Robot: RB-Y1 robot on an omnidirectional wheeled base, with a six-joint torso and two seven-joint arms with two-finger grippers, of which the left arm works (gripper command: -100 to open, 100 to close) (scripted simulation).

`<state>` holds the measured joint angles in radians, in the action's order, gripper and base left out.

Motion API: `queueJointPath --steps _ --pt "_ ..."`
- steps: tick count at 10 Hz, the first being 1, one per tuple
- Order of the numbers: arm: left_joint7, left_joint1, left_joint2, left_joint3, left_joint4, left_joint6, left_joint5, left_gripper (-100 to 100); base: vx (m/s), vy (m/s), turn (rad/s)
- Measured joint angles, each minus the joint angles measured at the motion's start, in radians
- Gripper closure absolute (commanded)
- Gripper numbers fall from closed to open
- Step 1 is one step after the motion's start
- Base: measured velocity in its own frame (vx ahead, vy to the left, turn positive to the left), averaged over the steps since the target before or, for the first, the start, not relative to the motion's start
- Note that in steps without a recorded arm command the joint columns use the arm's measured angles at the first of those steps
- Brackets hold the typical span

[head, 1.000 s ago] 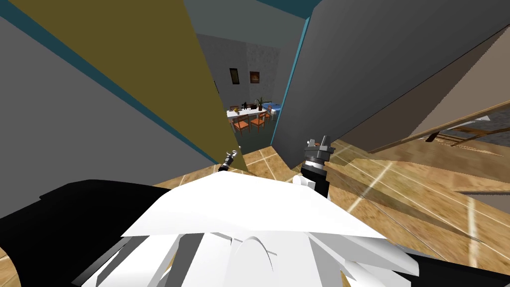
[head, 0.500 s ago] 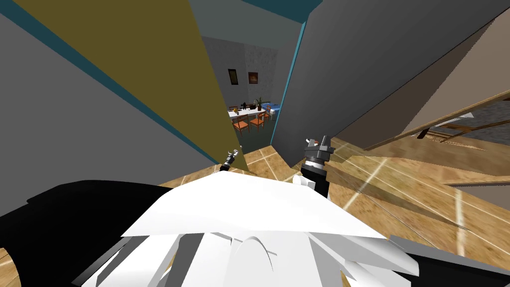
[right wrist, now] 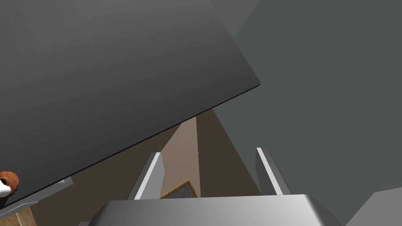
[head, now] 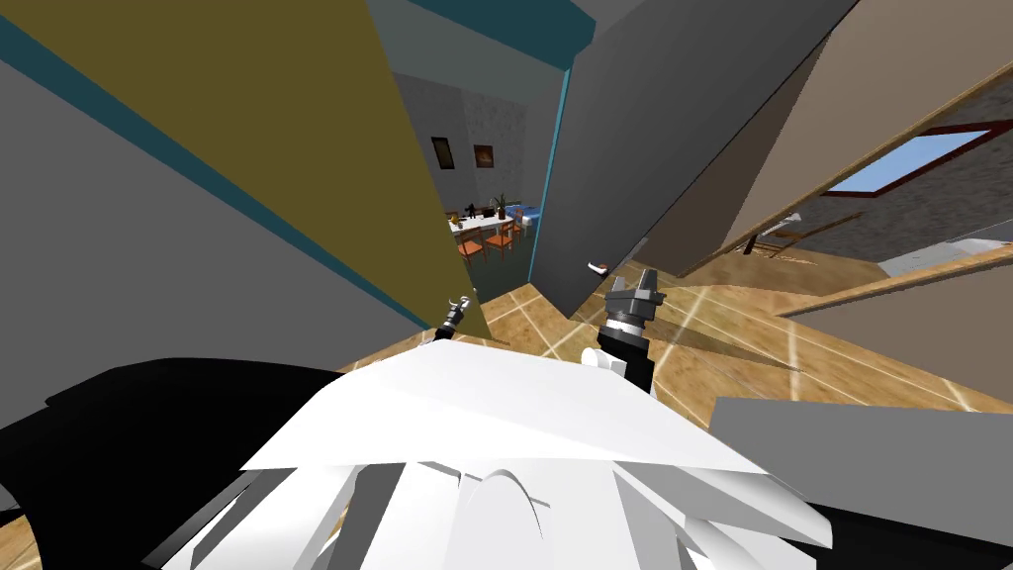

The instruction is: Pull the door open

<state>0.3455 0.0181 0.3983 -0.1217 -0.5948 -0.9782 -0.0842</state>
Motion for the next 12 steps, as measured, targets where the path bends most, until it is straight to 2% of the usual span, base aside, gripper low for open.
queueJointPath --steps 2,5,8,10,12 --pt "-0.011 -0.004 -0.004 0.008 -0.013 0.017 -0.012 100 -0.237 0.11 -0.293" --pt "-0.024 0.013 -0.014 0.018 0.012 0.016 -0.027 100 -0.222 0.117 -0.233" --pt "-0.035 0.017 -0.024 0.022 0.012 0.023 -0.037 100 -0.188 0.108 -0.133" --pt "-0.038 0.018 -0.032 0.018 0.015 0.025 -0.037 100 -0.098 0.02 -0.086" --pt "-0.041 0.017 -0.027 0.017 0.001 0.028 -0.039 100 -0.206 0.007 -0.089"
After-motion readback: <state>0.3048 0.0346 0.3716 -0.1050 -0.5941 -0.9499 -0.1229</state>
